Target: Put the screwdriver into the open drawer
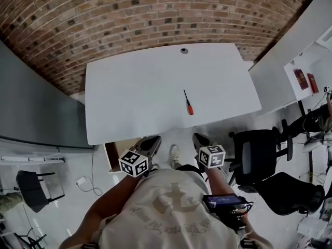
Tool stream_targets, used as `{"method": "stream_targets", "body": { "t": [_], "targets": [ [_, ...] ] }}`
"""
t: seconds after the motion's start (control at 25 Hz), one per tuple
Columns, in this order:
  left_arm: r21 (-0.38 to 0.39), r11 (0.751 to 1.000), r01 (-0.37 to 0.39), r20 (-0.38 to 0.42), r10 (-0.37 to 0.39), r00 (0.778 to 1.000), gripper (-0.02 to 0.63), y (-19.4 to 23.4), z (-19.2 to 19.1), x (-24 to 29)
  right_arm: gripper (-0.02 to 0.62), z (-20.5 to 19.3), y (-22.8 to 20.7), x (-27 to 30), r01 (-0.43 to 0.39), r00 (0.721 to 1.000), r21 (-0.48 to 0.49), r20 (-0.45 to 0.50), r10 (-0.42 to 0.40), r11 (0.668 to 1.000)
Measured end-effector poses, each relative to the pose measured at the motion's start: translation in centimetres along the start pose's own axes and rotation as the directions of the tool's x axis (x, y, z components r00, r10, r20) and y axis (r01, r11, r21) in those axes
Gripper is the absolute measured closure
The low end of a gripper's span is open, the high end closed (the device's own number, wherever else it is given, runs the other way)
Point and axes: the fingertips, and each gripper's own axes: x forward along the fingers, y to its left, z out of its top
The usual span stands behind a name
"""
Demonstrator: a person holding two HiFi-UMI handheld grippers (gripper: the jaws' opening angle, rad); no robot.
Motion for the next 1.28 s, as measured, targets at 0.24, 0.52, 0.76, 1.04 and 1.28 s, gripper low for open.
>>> {"method": "stream_targets", "body": {
  "t": [0.24, 0.52, 0.76, 1.04, 1.28],
  "targets": [
    [-0.018, 0.999, -0.046, -0.010, 0.046, 0.999, 0.588, 0.5, 0.6, 2.5, 0.571, 1.7, -2.2, 2.4, -0.049, 0.998, -0.020, -0.041, 0.048, 0.999],
    [-0.043, 0.992, -0.115, -0.027, 0.114, 0.993, 0.588, 1.4, 0.7, 4.4, 0.571, 2.4, -4.8, 5.6, -0.089, 0.990, -0.036, -0.110, 0.084, 0.995],
    [-0.068, 0.980, -0.187, -0.015, 0.186, 0.982, 0.588, 2.5, 0.8, 5.6, 0.571, 4.2, -6.7, 8.7, -0.114, 0.983, -0.052, -0.148, 0.106, 0.992],
    [-0.103, 0.958, -0.267, 0.021, 0.271, 0.962, 0.588, 4.3, 1.1, 6.6, 0.569, 4.8, -8.9, 12.9, -0.133, 0.967, -0.075, -0.230, 0.112, 0.988],
    [-0.127, 0.941, -0.314, 0.054, 0.322, 0.945, 0.588, 5.7, 1.8, 7.0, 0.568, 5.1, -10.3, 15.4, -0.129, 0.954, -0.080, -0.283, 0.101, 0.988]
  ]
}}
